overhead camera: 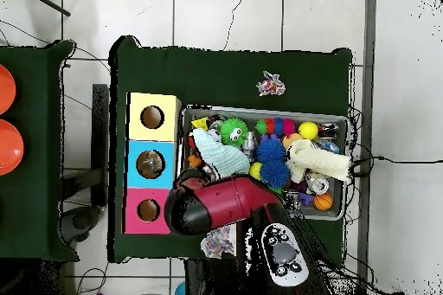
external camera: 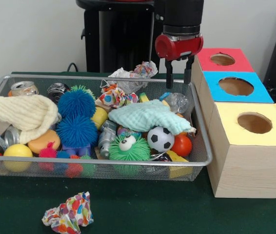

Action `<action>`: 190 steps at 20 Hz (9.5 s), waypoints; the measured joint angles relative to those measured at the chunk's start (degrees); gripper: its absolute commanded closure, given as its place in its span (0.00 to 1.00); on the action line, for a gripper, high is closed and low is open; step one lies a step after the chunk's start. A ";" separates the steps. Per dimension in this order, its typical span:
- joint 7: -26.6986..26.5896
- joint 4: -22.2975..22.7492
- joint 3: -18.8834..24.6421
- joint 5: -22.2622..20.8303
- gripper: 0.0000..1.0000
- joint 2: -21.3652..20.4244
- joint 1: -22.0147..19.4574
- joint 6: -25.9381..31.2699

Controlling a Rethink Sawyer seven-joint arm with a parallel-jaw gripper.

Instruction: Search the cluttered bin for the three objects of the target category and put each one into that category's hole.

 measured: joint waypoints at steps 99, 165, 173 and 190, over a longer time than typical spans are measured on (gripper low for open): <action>0.02 -0.03 -14.77 4.54 0.00 9.30 12.22 -9.56; 0.04 0.06 -19.07 8.57 0.00 14.95 16.19 -16.82; 0.04 0.05 -19.07 8.57 0.00 14.95 16.19 -16.82; 0.02 0.04 -19.16 8.86 1.00 14.85 16.16 -17.42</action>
